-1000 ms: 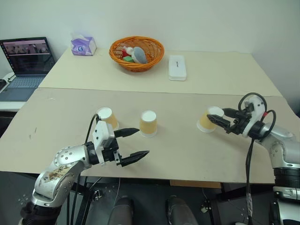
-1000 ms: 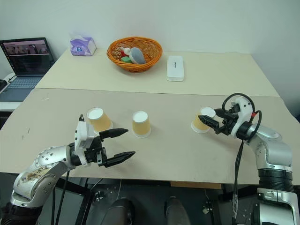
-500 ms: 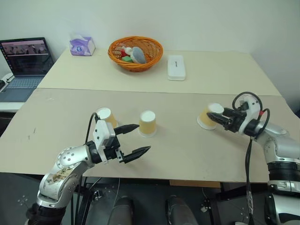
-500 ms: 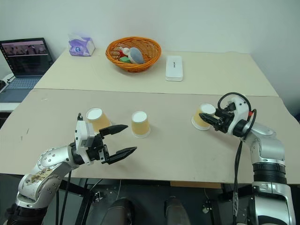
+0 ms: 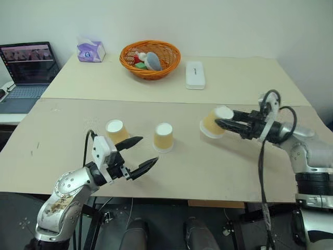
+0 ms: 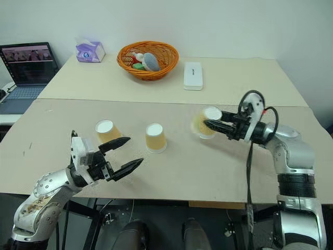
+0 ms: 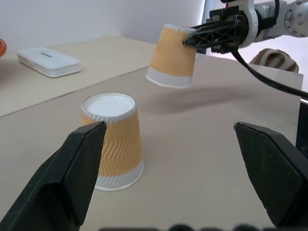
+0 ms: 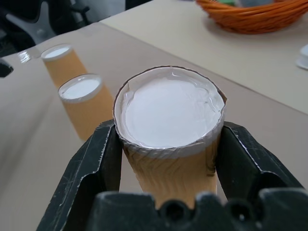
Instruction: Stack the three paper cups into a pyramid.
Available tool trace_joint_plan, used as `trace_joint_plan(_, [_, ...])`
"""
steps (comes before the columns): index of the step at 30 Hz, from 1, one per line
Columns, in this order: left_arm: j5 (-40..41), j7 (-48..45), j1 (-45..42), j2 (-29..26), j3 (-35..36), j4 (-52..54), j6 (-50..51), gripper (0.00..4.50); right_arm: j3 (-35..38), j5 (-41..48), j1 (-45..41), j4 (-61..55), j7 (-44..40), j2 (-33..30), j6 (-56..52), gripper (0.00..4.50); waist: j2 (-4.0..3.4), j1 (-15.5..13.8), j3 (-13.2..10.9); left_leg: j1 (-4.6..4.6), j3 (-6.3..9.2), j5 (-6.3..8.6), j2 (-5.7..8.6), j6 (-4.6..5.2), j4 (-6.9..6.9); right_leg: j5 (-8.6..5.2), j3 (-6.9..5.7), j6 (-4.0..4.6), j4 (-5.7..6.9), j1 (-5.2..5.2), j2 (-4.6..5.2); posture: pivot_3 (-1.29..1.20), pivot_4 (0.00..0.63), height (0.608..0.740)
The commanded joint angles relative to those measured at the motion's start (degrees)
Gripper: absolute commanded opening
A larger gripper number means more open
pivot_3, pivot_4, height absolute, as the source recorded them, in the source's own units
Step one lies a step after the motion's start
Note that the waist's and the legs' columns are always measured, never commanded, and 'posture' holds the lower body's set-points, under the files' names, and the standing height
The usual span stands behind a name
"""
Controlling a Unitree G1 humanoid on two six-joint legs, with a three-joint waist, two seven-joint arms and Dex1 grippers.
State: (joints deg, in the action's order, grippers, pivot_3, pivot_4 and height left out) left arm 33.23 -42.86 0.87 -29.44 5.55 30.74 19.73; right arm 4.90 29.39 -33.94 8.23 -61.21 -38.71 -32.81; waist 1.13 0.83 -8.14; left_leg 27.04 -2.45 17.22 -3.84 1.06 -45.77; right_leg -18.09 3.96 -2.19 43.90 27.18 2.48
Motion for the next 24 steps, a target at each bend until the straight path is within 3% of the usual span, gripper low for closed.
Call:
trace_joint_plan(1, [-0.1,1.0,-0.4,0.2,0.4,2.4,-1.1,4.50,-2.4,-1.6,-2.9,2.0,-1.9,0.8,1.6,2.92,0.00,0.0,0.0,0.01,0.00,0.00,0.00,0.00,0.00,0.00,0.00,0.00,0.00,0.01,0.00,0.00,0.150,0.666])
trace_joint_plan(12, [0.1,3.1,0.6,0.0,0.7,4.6,-0.7,4.50,-9.0,-8.2,-9.4,13.6,-6.7,6.3,9.0,2.92,0.00,0.1,0.0,0.00,0.00,0.00,0.00,0.00,0.00,0.00,-0.01,0.01,0.01,0.01,0.00,0.00,0.150,0.666])
trace_joint_plan(24, [0.1,4.9,0.7,0.4,0.2,5.1,-0.6,4.50,-10.2,-9.4,-9.7,14.6,-9.6,7.8,9.9,2.92,-0.01,0.0,0.0,0.01,0.01,0.00,0.00,0.00,0.00,0.00,-0.02,0.01,0.02,0.01,0.01,0.00,0.150,0.666])
